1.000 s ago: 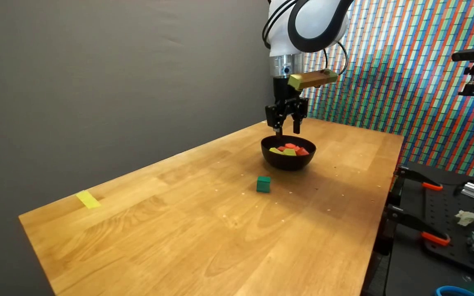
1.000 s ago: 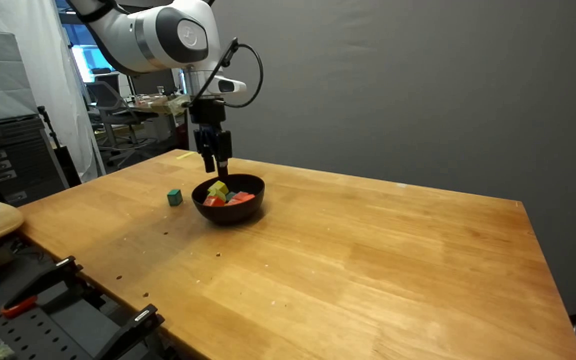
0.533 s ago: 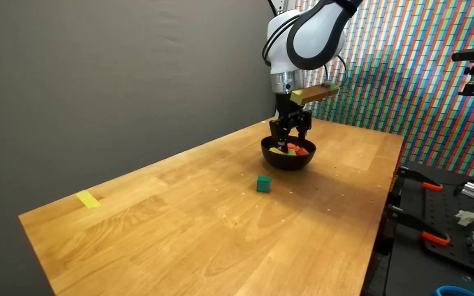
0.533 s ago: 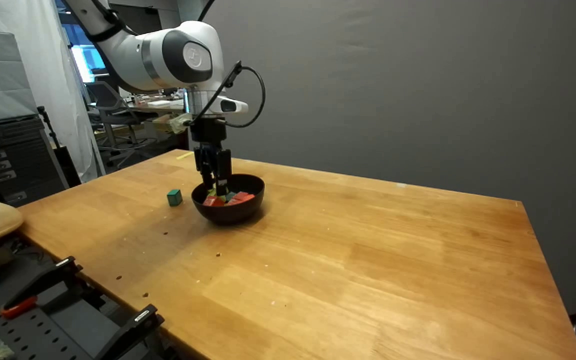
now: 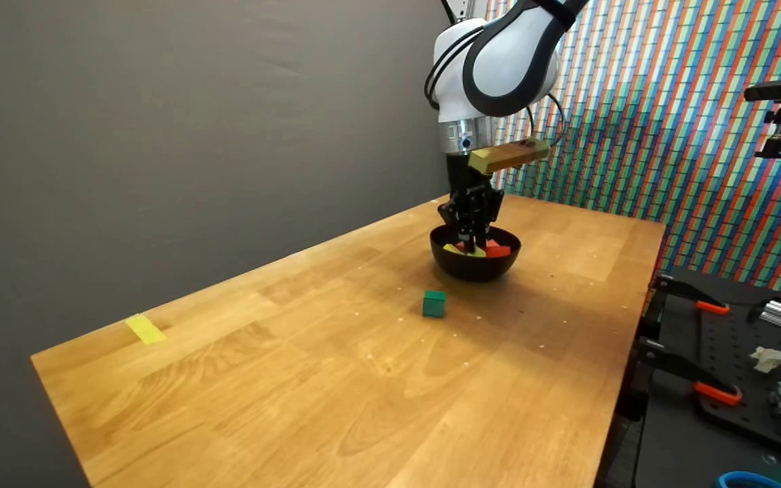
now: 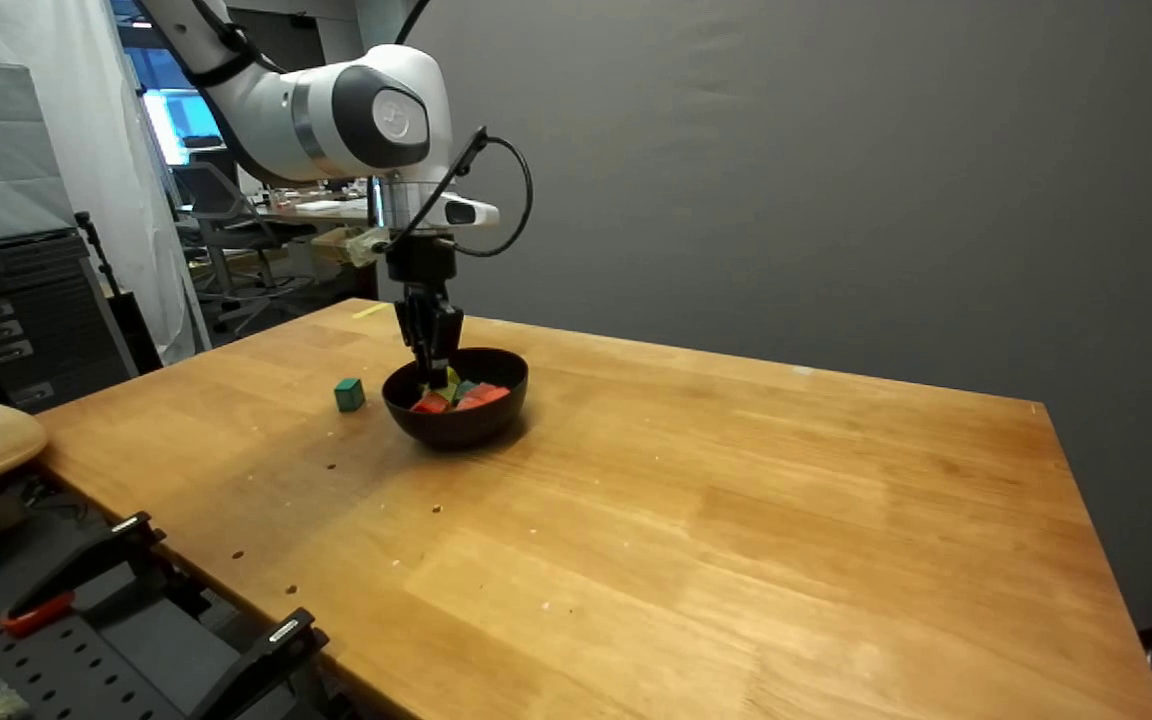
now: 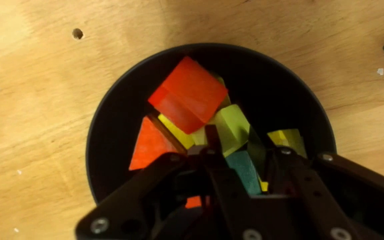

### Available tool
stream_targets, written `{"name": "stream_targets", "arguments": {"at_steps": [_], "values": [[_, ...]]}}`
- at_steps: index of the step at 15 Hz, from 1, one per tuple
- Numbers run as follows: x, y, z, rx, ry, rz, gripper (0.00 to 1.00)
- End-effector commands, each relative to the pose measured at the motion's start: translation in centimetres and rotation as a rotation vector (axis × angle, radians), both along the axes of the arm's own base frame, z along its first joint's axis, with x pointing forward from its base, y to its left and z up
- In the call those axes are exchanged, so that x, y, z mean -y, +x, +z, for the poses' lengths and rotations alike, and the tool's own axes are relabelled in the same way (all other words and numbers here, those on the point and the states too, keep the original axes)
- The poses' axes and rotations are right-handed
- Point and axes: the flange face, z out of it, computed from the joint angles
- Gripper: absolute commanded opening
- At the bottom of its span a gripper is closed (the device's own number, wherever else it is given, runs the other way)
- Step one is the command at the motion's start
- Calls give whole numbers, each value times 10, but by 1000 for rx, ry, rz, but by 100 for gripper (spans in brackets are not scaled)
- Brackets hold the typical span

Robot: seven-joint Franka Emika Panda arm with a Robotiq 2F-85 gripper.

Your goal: Remove the blocks from the bowl and put them on the table

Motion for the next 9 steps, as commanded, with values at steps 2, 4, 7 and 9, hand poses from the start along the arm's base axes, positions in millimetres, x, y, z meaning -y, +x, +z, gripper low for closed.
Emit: {"name": "stream_targets", "arguments": {"at_steps": [2,4,7,9], "values": [[-16,8,-12,-19,12,40,13],[-20,3,-22,-42,8,47,18],[-15,5,-17,-19,-23,49,46],[-10,6,-13,-3,-38,47,54]]}}
